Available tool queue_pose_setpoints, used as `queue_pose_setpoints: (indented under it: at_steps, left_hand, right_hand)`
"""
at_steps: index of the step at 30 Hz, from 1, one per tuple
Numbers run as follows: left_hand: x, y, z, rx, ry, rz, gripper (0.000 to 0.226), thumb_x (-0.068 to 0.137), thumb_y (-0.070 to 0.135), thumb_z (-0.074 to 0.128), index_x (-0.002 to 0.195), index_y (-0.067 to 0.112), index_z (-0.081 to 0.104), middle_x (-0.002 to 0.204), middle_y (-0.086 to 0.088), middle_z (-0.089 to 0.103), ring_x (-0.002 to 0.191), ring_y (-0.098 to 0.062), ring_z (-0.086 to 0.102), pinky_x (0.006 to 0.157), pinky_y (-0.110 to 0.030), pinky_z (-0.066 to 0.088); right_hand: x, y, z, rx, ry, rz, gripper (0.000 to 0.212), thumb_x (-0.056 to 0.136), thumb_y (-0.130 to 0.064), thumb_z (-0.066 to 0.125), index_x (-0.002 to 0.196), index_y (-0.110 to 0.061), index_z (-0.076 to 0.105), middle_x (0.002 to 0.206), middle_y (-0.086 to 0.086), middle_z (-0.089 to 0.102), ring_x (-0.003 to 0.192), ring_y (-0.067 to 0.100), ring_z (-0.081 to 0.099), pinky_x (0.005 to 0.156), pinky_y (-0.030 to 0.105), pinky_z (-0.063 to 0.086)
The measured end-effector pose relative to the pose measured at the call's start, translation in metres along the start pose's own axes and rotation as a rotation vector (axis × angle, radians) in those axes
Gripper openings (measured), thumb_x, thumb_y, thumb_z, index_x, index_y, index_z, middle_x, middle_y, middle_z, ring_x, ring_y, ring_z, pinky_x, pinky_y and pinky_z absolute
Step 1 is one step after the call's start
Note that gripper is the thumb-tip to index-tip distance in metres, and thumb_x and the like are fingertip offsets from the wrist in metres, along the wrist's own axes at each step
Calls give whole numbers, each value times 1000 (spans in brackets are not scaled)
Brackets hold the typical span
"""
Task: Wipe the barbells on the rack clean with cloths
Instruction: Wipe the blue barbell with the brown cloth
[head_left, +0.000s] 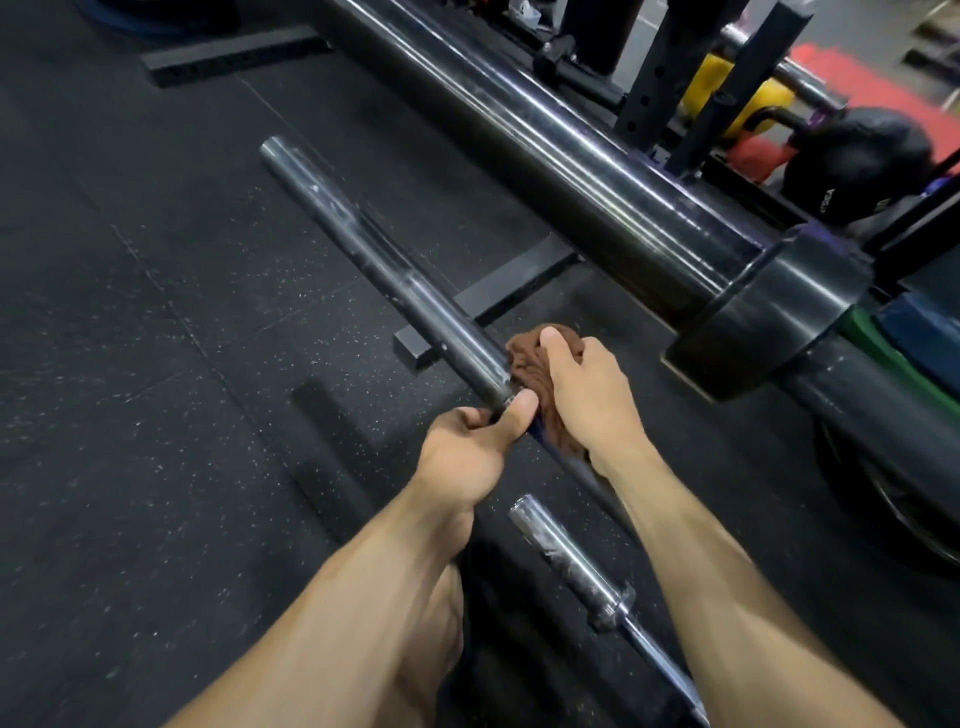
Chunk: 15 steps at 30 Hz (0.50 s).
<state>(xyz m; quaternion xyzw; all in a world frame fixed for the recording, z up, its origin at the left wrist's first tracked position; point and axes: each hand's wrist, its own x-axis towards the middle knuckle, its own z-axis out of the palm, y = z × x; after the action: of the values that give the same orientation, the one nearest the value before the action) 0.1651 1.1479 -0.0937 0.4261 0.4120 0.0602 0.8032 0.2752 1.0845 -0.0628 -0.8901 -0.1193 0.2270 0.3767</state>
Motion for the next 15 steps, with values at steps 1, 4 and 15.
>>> queue_pose_setpoints:
  at_steps: [1,4,15]
  left_hand:
    - [1,-1,-1,21,13,14,37,83,46,81,87,12,67,62,6,66,56,-14,60,64,-31,47]
    - [3,-1,-6,34,11,33,26,87,39,78,86,19,63,72,8,66,74,-12,62,77,-32,52]
    - [11,-5,-30,-110,-124,-161,24,95,11,68,117,13,60,85,1,69,84,-18,66,81,-38,53]
  right_hand:
    - [2,-2,-2,9,-10,62,45,104,-56,41,111,-17,62,106,2,64,91,14,61,83,30,47]
    - [14,-6,-8,70,-84,137,33,106,-43,47,81,-22,54,82,-3,57,70,5,51,54,14,35]
    - [14,5,-20,147,24,159,37,104,-54,46,91,-22,60,99,5,68,75,8,57,57,21,44]
